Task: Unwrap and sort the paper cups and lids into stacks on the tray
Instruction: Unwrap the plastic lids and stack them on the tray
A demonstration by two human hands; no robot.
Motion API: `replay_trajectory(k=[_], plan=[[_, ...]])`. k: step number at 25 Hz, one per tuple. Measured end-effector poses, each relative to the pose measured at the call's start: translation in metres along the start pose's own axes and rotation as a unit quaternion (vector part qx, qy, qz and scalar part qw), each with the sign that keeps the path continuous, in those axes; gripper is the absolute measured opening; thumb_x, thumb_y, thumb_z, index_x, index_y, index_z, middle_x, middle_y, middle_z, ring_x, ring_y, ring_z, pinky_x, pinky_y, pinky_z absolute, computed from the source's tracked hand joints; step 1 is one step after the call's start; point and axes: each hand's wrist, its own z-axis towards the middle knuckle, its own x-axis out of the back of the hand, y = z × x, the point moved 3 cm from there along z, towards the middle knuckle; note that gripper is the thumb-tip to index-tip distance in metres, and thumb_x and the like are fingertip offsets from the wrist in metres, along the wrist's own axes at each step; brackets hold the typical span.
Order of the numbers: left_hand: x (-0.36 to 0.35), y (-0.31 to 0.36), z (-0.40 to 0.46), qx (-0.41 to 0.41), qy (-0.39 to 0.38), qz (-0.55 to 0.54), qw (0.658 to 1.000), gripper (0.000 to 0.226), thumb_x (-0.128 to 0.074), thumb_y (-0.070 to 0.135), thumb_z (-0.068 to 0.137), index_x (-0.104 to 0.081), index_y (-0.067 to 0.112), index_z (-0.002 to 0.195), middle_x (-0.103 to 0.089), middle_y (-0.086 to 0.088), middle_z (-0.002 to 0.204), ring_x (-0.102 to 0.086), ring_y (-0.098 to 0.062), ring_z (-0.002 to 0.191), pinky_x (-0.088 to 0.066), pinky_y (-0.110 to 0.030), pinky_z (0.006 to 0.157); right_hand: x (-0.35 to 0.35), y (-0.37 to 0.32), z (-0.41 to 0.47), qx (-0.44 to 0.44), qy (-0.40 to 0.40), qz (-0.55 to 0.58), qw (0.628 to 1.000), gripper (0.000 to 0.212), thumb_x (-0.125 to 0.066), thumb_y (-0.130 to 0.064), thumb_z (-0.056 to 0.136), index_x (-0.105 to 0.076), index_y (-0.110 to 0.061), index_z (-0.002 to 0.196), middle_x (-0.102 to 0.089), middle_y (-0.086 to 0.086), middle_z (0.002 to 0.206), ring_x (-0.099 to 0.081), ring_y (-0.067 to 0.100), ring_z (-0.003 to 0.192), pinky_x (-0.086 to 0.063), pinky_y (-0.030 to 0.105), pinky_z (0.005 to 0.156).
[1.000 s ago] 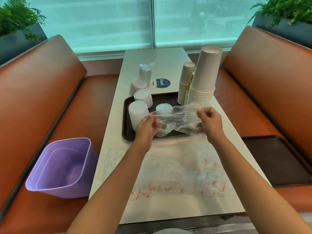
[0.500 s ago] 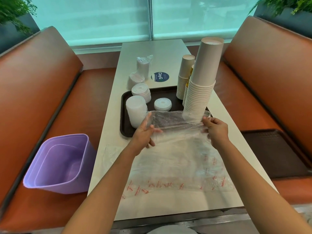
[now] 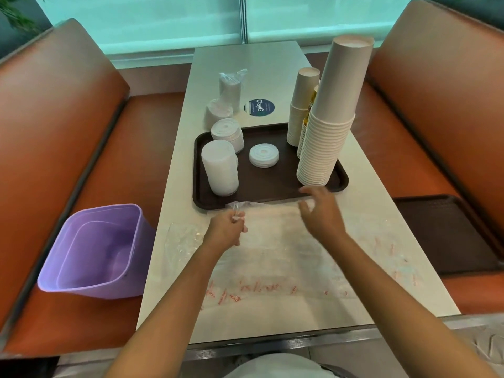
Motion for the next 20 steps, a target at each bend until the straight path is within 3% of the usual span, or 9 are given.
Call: replay_trajectory(k=[2, 4, 8, 10, 12, 14, 16, 18, 20], plan=[[-0.005, -0.004, -0.003, -0.002, -0.009, 0.023, 1.000, 0.025, -0.048, 0.020, 0.096, -0.060, 0.010, 0.115, -0.064, 0.000, 0.076, -0.049, -0.011, 0.050, -0.041, -0.016, 0.042, -0.035, -0.006, -0.015, 0.025, -0.134, -0.076, 0.988, 0.039, -0.050, -0.029, 0.096, -0.051, -0.019, 0.134, -0.044, 0.007, 0.142, -0.033, 0.028, 0.136, -0.021, 0.044, 0.112], [-0.003, -0.013, -0.003, 0.024, -0.004, 0.060, 0.998, 0.027, -0.048, 0.026, 0.097, -0.063, 0.007, 0.109, -0.065, -0.004, 0.076, -0.055, -0.014, 0.059, -0.046, -0.020, 0.048, -0.063, 0.009, -0.032, -0.002, -0.258, -0.203, 0.944, 0.050, -0.031, -0.047, 0.099, -0.027, -0.034, 0.147, -0.016, -0.002, 0.158, -0.006, 0.024, 0.147, 0.000, 0.059, 0.113], [0.035, -0.026, -0.002, 0.112, 0.084, 0.256, 0.956, 0.027, -0.045, 0.022, 0.096, -0.064, 0.007, 0.108, -0.066, -0.015, 0.108, -0.061, -0.032, 0.098, -0.047, -0.034, 0.081, -0.078, 0.036, -0.050, 0.016, -0.272, -0.282, 0.920, 0.075, 0.003, -0.069, 0.079, -0.003, -0.043, 0.149, 0.009, -0.006, 0.160, 0.015, 0.024, 0.146, 0.013, 0.065, 0.107], [0.046, -0.006, -0.010, 0.028, 0.211, 0.303, 0.929, 0.023, -0.046, 0.020, 0.095, -0.062, 0.012, 0.109, -0.066, -0.012, 0.104, -0.061, -0.033, 0.095, -0.045, -0.033, 0.074, -0.079, 0.037, -0.051, 0.027, -0.260, -0.284, 0.923, 0.089, 0.014, -0.067, 0.065, -0.003, -0.043, 0.149, 0.010, -0.006, 0.160, 0.016, 0.024, 0.146, 0.015, 0.064, 0.106], [0.028, 0.027, -0.021, -0.168, 0.259, 0.228, 0.923, 0.018, -0.050, 0.017, 0.092, -0.064, 0.012, 0.104, -0.066, -0.011, 0.096, -0.061, -0.032, 0.089, -0.046, -0.036, 0.070, -0.081, 0.038, -0.051, 0.030, -0.249, -0.284, 0.926, 0.090, 0.015, -0.067, 0.065, -0.004, -0.043, 0.149, 0.009, -0.005, 0.160, 0.015, 0.024, 0.146, 0.015, 0.064, 0.107], [-0.015, 0.038, -0.026, -0.279, 0.135, 0.197, 0.930, 0.024, -0.050, 0.015, 0.093, -0.064, 0.015, 0.112, -0.063, -0.010, 0.111, -0.059, -0.029, 0.101, -0.047, -0.039, 0.084, -0.083, 0.038, -0.052, 0.030, -0.245, -0.283, 0.927, 0.089, 0.014, -0.066, 0.066, -0.005, -0.042, 0.149, 0.008, -0.005, 0.160, 0.015, 0.024, 0.146, 0.014, 0.064, 0.107], [-0.055, 0.018, -0.019, -0.267, -0.024, 0.318, 0.910, 0.039, -0.039, 0.028, 0.099, -0.045, 0.023, 0.138, -0.040, -0.007, 0.145, -0.036, -0.025, 0.134, -0.026, -0.045, 0.110, -0.086, 0.040, -0.051, 0.036, -0.241, -0.285, 0.927, 0.089, 0.016, -0.065, 0.067, -0.004, -0.040, 0.150, 0.009, -0.005, 0.160, 0.016, 0.024, 0.146, 0.014, 0.063, 0.108], [-0.067, -0.011, -0.006, -0.200, -0.075, 0.421, 0.882, 0.054, -0.019, 0.051, 0.098, -0.016, 0.033, 0.149, -0.008, 0.002, 0.159, -0.003, -0.021, 0.146, 0.002, -0.056, 0.113, -0.085, 0.039, -0.052, 0.050, -0.235, -0.280, 0.929, 0.087, 0.017, -0.065, 0.069, -0.004, -0.041, 0.150, 0.007, -0.006, 0.160, 0.015, 0.022, 0.146, 0.013, 0.062, 0.109], [-0.067, -0.030, 0.002, -0.167, -0.062, 0.438, 0.881, 0.074, 0.005, 0.070, 0.084, -0.004, 0.038, 0.149, 0.004, 0.008, 0.159, 0.008, -0.018, 0.146, 0.009, -0.061, 0.110, -0.082, 0.039, -0.052, 0.055, -0.229, -0.266, 0.935, 0.081, 0.014, -0.065, 0.073, -0.007, -0.044, 0.149, 0.003, -0.008, 0.160, 0.012, 0.022, 0.147, 0.013, 0.062, 0.109]])
